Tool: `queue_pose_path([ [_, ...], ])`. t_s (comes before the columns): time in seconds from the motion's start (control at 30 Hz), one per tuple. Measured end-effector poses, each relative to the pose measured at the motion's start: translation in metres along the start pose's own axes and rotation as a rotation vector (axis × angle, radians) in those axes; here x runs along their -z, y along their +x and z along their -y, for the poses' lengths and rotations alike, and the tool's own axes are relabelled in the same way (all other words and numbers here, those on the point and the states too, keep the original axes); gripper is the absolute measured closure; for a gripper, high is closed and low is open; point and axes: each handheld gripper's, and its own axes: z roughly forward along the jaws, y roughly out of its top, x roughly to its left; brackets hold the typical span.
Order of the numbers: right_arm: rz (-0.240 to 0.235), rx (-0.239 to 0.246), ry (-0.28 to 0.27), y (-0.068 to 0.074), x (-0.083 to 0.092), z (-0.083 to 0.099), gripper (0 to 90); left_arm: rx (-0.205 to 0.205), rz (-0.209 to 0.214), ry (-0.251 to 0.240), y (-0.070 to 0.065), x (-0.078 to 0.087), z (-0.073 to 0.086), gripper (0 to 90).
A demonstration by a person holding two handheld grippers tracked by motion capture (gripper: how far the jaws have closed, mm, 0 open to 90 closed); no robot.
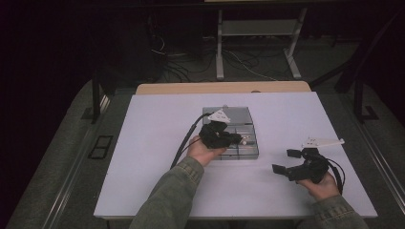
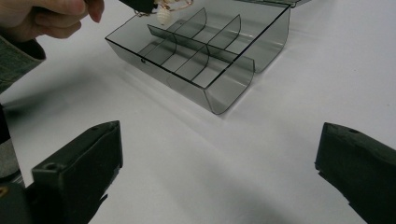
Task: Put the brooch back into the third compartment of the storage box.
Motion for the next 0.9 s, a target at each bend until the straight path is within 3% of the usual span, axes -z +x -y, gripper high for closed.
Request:
queue_pose_path([
  [0.43,0.004,0.011,-0.011,-0.001,0.001,0.0,0.5,0.004,-0.006,0.062,0.006,-0.022,0.006,83.1],
  [0.9,0.005,0.016,-0.012,-0.001,0.001,0.0,0.5,0.013,-0.016,0.103,0.009,-0.033,0.005,83.0],
])
